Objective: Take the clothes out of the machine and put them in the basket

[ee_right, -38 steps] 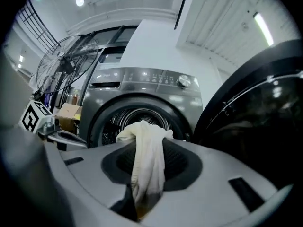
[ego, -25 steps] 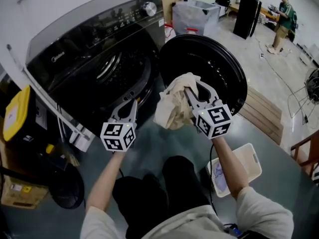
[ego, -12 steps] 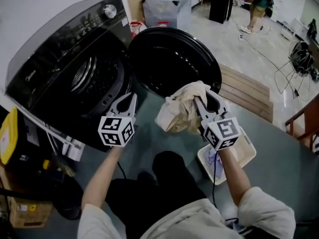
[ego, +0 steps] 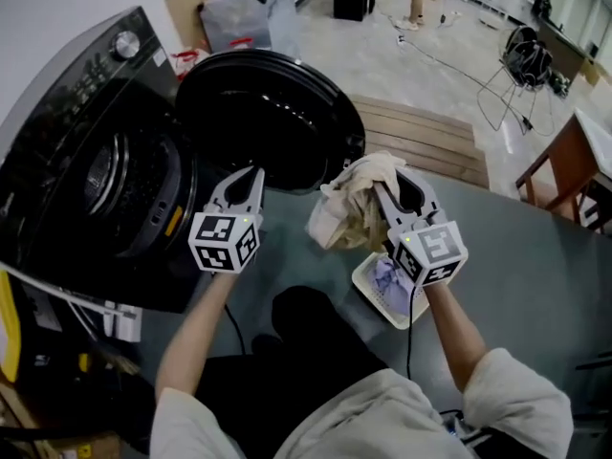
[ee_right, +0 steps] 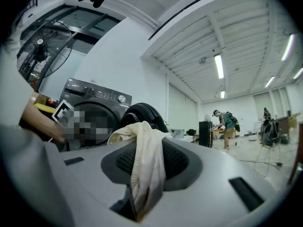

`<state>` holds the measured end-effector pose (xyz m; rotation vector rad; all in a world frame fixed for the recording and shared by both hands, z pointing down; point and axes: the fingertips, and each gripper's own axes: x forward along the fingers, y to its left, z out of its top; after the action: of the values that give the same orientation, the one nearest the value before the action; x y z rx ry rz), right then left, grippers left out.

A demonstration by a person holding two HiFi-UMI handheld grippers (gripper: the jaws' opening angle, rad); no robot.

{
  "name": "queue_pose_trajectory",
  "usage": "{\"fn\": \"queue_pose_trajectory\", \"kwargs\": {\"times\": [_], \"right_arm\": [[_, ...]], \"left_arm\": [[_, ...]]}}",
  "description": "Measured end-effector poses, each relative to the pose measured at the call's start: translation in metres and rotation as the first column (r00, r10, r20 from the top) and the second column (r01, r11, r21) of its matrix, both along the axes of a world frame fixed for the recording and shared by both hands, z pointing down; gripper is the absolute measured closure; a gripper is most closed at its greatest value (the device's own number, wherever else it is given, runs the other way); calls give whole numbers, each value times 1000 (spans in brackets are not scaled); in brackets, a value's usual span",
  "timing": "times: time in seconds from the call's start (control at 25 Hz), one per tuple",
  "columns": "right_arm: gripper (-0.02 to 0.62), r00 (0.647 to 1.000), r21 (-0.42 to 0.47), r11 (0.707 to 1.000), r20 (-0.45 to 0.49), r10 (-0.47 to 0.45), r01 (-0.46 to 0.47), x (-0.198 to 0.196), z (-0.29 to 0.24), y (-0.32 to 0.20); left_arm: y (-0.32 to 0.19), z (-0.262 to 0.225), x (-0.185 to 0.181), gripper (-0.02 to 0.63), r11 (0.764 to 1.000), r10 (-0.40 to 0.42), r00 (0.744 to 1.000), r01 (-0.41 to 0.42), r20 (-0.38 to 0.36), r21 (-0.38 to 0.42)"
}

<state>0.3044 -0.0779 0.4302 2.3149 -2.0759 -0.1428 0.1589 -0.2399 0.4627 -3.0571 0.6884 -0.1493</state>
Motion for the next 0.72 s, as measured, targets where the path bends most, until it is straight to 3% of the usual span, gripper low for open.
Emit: {"fn": "queue_pose_trajectory", "kwargs": {"times": [0.2,0.44,0.72], "right_arm": [[471,987,-35,987,-43,153,-155,54,-3,44],[471,947,-69,947,-94,307,-314,116,7,108],[471,907,-109,901,-73,414,-420,148,20,173]], "left_arm": [[22,12,51,586,994,113,994,-113,11,-10],[48,32,97,586,974,228,973,-227,34,-19],[72,49,133,586,953,303,952,-301,51,-41]]}}
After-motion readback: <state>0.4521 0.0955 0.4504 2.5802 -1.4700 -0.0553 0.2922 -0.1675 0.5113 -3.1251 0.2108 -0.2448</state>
